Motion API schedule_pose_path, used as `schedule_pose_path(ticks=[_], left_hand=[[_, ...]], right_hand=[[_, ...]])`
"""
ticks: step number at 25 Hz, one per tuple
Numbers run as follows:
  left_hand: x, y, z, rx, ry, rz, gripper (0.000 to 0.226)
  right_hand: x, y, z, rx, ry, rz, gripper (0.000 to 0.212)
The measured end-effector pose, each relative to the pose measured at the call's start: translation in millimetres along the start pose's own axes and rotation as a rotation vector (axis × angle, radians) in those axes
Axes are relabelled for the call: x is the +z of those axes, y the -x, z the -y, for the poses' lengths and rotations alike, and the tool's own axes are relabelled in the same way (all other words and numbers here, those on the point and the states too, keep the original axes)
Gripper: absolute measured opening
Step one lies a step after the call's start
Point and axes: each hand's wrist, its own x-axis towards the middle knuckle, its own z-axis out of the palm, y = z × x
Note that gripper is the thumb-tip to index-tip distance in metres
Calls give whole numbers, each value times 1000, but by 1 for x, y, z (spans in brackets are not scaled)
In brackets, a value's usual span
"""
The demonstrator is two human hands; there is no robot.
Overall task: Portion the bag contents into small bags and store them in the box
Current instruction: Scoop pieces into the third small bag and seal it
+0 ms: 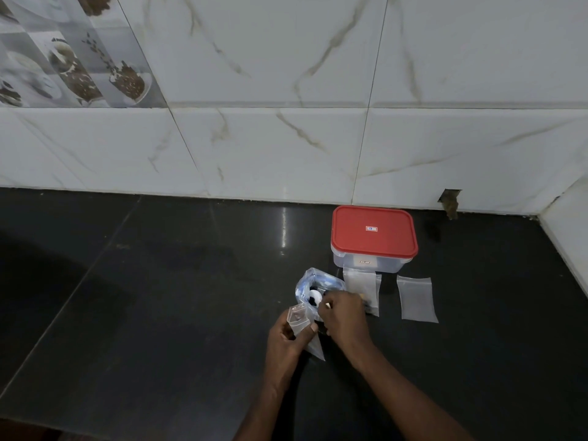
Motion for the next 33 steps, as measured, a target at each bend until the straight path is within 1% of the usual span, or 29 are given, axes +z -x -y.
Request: schedule_pose_path(ticks=[2,5,10,12,14,15,17,19,20,21,22,23,25,26,27,28,30,31,32,33], left_hand=[[0,1,0,-9,-16,11,32],[0,1,-1,-7,-42,16,36],[0,0,-7,-7,-112,-4,38],[-2,0,-8,3,-157,-54,44],[-4,-1,-8,13,-216,-101,50],[-4,-3,-9,23,-244,-108,49],[-2,-5,-12,44,-279,-116,47],[0,-7,-18,45,-269,-124,49],[0,-7,-20,39,-258,-120,51],[1,-6,-22,39,-250,-112,53],[2,-6,-24,43,-256,-107,53],[2,-5,-25,47,-268,-102,52],[2,-5,-24,39,-279,-98,52],[3,-4,-25,37,-281,-103,53],[3,-5,-24,36,-280,-115,53],[3,-5,-22,34,-287,-130,53],[1,-4,-19,43,-301,-142,51],[0,-2,-18,50,-307,-148,50],[-1,1,-18,56,-310,-158,48],[-2,3,-18,62,-308,-168,47]], right_hand=[[-9,-2,2,172,-252,-7,16],[-23,-3,-2,293,-476,-41,14],[-37,3,0,372,-619,-107,16],[-46,7,3,338,-626,-141,14],[-55,16,8,217,-604,-149,12],[-58,23,10,135,-582,-148,11],[-57,39,15,-98,-460,-187,9],[-45,50,8,-446,-149,-315,7],[-37,54,0,-605,27,-337,4],[-30,57,-10,-721,171,-335,6],[-24,61,-19,-801,270,-326,8],[-21,63,-25,-847,316,-331,11],[-18,66,-31,-884,330,-381,16],[-17,66,-31,-880,321,-418,15],[-15,63,-29,-827,290,-445,15],[-15,59,-26,-716,201,-469,14],[-21,48,-17,-332,-175,-467,9],[-23,43,-13,-153,-356,-424,9],[-22,39,-10,-36,-460,-372,10],[-18,35,-10,22,-469,-335,10]])
